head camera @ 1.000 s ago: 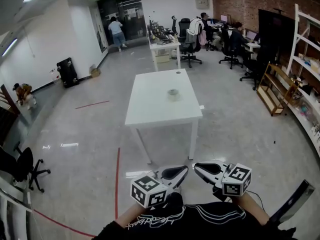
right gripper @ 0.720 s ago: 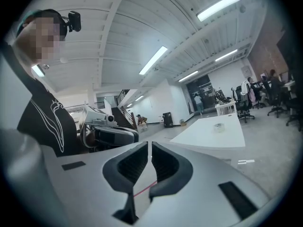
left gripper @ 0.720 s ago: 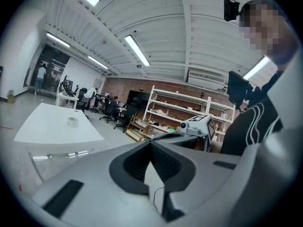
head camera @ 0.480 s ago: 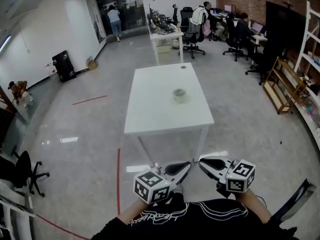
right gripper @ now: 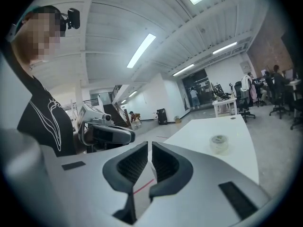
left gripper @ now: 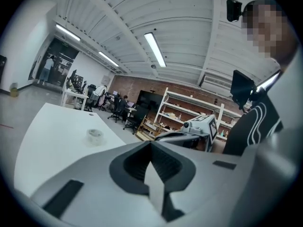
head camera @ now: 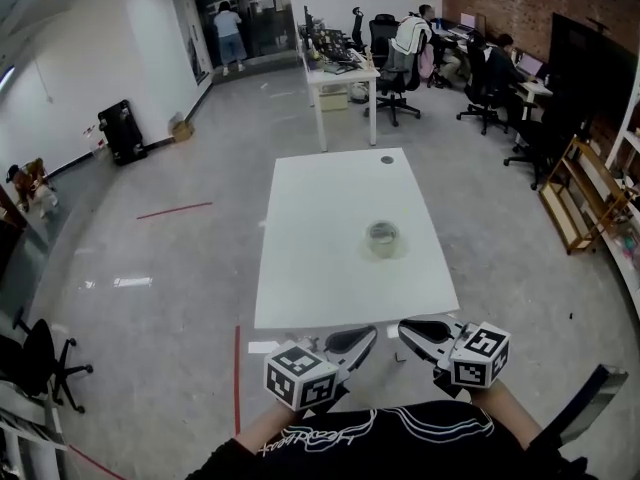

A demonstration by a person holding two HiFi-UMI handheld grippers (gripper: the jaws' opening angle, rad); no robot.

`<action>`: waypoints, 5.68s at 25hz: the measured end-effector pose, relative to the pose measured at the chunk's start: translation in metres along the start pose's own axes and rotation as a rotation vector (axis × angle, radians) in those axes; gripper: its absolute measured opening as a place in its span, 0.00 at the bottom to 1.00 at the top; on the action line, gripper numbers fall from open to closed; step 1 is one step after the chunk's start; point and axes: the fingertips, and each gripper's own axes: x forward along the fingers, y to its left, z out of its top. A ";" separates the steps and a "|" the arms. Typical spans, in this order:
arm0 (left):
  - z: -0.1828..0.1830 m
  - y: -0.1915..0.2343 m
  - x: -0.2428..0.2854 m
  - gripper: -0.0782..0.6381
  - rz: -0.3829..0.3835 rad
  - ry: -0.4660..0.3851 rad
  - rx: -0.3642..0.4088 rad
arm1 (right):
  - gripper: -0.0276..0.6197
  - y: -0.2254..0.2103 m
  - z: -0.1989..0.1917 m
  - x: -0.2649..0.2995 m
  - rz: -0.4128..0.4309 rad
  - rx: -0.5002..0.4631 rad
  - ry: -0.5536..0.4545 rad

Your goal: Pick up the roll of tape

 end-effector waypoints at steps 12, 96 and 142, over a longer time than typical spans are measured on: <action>0.018 0.073 0.028 0.11 -0.020 0.020 -0.015 | 0.07 -0.062 0.006 0.047 -0.056 -0.001 0.049; 0.023 0.248 0.064 0.11 0.176 0.021 -0.296 | 0.20 -0.269 -0.032 0.198 -0.153 -0.119 0.476; 0.078 0.129 0.006 0.11 0.061 -0.155 -0.136 | 0.20 -0.088 0.096 0.086 0.104 0.139 -0.136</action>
